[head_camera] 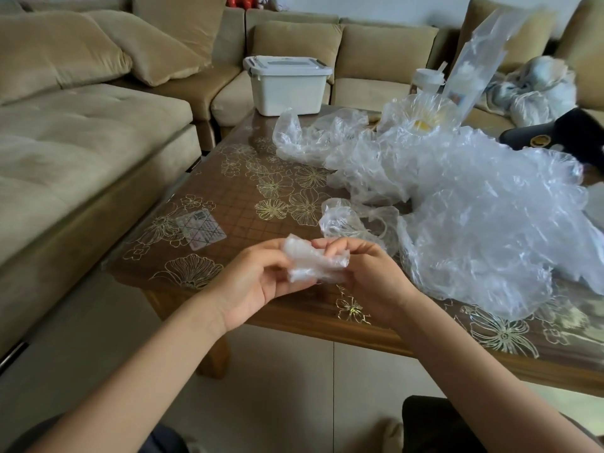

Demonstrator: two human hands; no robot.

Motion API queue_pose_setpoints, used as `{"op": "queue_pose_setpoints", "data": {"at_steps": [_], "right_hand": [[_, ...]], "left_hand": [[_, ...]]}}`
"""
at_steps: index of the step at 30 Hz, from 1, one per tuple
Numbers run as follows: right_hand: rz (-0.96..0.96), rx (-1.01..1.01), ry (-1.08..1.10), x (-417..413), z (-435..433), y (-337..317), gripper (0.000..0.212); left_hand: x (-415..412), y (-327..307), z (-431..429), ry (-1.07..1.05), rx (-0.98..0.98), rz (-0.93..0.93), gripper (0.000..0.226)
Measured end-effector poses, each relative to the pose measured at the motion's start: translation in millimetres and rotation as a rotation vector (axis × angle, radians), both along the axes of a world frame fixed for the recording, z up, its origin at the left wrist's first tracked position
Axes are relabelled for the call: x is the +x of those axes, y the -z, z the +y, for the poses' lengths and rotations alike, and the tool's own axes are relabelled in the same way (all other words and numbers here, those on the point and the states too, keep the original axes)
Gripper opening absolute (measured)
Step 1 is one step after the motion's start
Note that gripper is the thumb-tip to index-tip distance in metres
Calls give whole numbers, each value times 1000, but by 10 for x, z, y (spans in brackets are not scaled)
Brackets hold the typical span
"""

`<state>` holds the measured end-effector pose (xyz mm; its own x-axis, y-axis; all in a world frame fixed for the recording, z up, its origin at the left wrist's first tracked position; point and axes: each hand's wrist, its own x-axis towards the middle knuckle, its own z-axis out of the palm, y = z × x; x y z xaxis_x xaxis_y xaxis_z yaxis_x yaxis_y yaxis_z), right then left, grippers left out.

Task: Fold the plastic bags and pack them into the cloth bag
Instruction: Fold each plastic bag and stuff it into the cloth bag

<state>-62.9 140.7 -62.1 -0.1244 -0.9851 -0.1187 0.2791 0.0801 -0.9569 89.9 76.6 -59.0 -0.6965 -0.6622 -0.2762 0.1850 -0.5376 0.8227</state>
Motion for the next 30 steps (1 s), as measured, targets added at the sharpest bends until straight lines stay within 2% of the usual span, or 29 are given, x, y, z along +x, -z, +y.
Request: {"op": "queue_pose_setpoints", "data": {"at_steps": [3, 6, 8, 11, 16, 18, 20, 22, 25, 27, 30], "right_hand": [[157, -67, 48, -126, 48, -3, 64], [242, -146, 42, -226, 142, 9, 54], [305, -213, 42, -289, 219, -4, 39], [298, -219, 35, -518, 344, -64, 43], [195, -200, 319, -1230, 640, -323, 25], [241, -195, 345, -1464, 781, -356, 29], [362, -136, 325, -1708, 995, -393, 45], [454, -79, 355, -1860, 1134, -445, 44], [496, -64, 557, -2197, 1407, -477, 22], [494, -56, 764, -2485, 1628, -444, 9], [523, 12, 1182, -2953, 1977, -310, 7]], "left_hand": [[-42, -27, -28, 56, 121, 54, 42], [-166, -45, 13, 153, 58, -57, 55], [-313, -90, 66, 192, -33, -126, 46], [-596, -133, 115, 126, -177, -222, 27], [-1252, -362, 278, 55, -391, -237, 17], [-1504, -450, 386, 64, -486, -224, 18], [-1871, -522, 548, 112, -564, -205, 19], [-2164, -579, 672, 145, -654, -197, 20], [-2684, -656, 893, 220, -740, -179, 16], [-3072, -670, 1078, 281, -798, -171, 19], [-3708, -575, 1362, 325, -1095, -218, 23]]}}
